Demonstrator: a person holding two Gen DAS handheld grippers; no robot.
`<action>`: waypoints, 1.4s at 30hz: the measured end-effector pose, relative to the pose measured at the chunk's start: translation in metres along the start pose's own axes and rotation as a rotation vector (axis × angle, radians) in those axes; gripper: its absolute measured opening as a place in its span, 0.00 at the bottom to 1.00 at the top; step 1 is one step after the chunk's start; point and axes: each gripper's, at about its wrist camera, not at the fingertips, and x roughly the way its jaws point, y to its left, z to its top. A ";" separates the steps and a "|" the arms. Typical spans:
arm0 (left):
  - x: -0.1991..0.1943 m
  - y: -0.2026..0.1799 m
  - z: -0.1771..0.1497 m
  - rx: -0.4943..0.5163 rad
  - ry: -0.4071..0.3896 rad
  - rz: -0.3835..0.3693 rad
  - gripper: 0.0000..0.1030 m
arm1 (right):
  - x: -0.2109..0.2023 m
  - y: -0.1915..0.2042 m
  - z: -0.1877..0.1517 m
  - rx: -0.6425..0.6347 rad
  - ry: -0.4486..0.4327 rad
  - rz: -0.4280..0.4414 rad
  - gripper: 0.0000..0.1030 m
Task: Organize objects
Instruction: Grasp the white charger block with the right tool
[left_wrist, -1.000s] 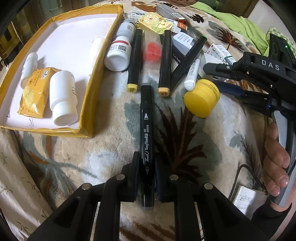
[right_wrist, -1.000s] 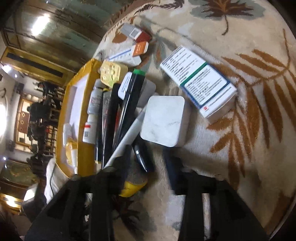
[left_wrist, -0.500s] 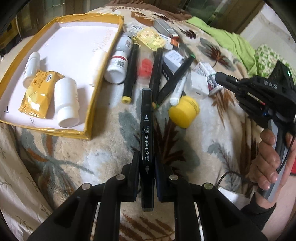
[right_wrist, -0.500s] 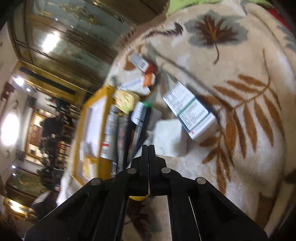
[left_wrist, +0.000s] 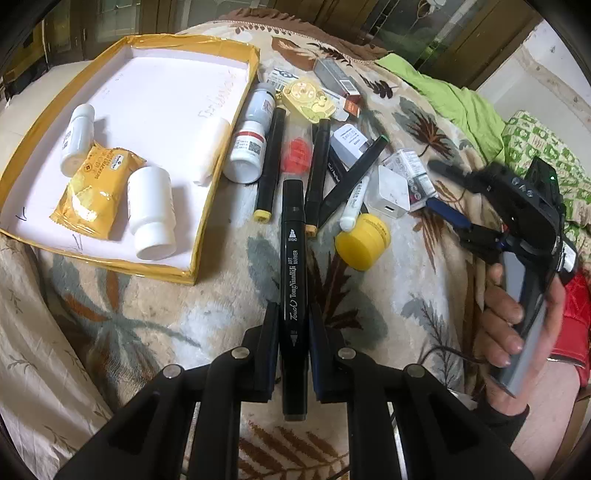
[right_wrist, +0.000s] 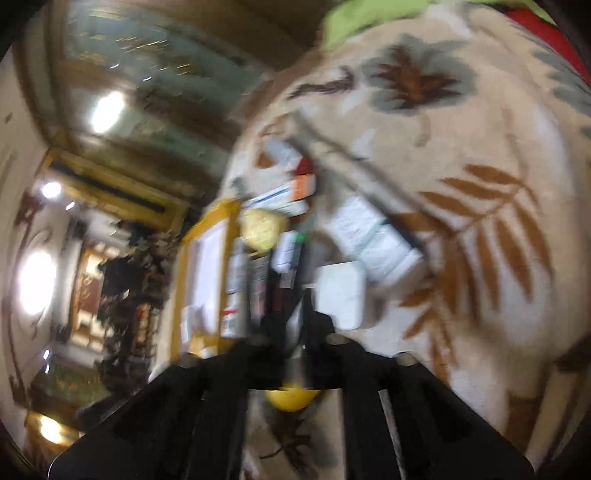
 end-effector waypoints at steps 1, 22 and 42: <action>0.001 -0.001 0.000 0.004 0.002 0.002 0.13 | 0.001 0.001 -0.001 -0.026 -0.017 0.048 0.62; -0.028 0.006 -0.009 -0.018 -0.056 0.070 0.13 | 0.050 0.036 -0.023 -0.255 0.029 -0.406 0.48; -0.033 0.017 -0.005 -0.079 -0.069 0.042 0.13 | -0.002 0.008 -0.015 0.119 -0.056 0.168 0.47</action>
